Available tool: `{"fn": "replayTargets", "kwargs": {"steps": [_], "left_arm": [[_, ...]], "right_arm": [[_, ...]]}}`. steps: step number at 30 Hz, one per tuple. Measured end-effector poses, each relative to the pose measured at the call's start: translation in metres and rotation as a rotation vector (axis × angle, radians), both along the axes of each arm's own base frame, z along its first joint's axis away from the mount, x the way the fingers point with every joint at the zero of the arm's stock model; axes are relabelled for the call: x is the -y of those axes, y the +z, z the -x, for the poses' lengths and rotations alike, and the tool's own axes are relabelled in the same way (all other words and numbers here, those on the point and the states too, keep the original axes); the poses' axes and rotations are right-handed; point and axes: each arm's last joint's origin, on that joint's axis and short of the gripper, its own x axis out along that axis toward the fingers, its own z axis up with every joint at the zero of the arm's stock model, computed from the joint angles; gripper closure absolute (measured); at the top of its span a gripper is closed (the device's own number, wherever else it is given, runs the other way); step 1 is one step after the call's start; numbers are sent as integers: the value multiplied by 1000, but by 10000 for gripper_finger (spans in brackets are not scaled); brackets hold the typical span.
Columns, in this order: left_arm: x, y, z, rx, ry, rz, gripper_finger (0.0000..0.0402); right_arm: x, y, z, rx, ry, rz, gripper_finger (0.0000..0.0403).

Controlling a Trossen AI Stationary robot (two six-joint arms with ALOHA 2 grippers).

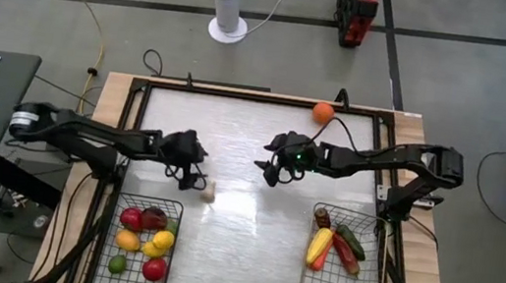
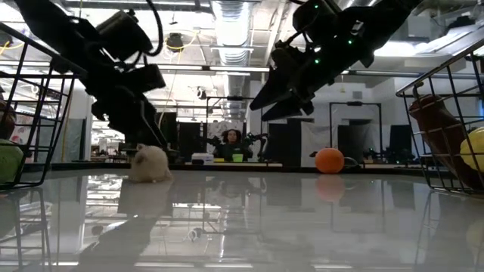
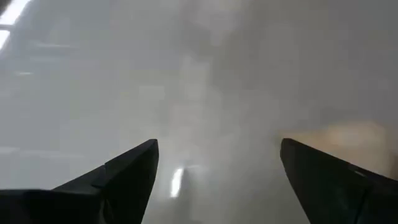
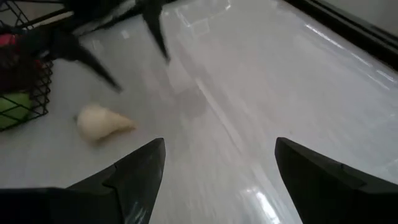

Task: Sort produce into baskets
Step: Put the white garlic into the gold wire basket

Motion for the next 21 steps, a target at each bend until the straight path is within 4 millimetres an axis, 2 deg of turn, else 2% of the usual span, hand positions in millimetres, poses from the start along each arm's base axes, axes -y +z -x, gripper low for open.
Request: {"fn": "replayTargets", "kwargs": {"steps": [6, 15, 21], "left_arm": [[5, -12, -12, 14, -76, 55, 85], [17, 0, -23, 171, -235, 70, 85], [30, -10, -33, 179, -283, 171, 85]], "right_arm": [[0, 2, -1, 15, -7, 21, 72], [0, 4, -2, 40, -12, 16, 72], [-10, 5, -6, 85, 3, -2, 72]]}}
